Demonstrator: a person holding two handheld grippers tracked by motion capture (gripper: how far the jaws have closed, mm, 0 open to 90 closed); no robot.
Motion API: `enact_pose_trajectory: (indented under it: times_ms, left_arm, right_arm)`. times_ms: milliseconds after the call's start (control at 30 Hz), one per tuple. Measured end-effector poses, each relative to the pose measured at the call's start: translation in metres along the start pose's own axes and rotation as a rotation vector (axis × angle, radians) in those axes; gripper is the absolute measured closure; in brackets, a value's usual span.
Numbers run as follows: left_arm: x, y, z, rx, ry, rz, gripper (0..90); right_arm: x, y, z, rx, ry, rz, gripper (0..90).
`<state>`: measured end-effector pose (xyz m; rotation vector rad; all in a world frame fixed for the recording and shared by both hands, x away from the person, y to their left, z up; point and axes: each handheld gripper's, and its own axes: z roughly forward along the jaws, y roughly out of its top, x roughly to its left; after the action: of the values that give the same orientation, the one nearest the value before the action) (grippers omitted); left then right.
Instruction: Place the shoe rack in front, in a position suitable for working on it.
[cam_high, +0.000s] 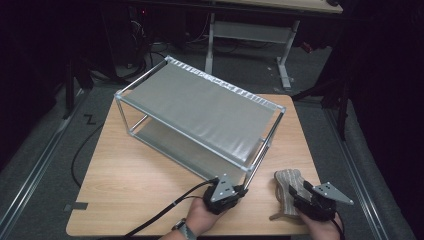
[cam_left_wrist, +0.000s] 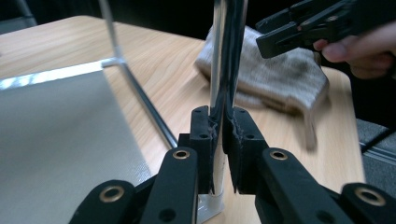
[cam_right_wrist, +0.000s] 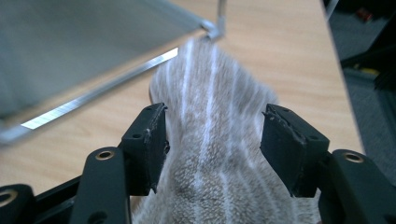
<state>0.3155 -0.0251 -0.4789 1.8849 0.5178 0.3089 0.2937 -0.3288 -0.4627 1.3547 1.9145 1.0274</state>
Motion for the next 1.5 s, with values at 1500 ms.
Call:
enact_pose_trajectory:
  times_ms: [1500]
  left_arm:
    - [0.009,-0.071,-0.199,0.093,0.461,-0.091,79.5]
  right_arm:
    - [0.028,0.009,0.001,-0.087,0.046,-0.04,46.2]
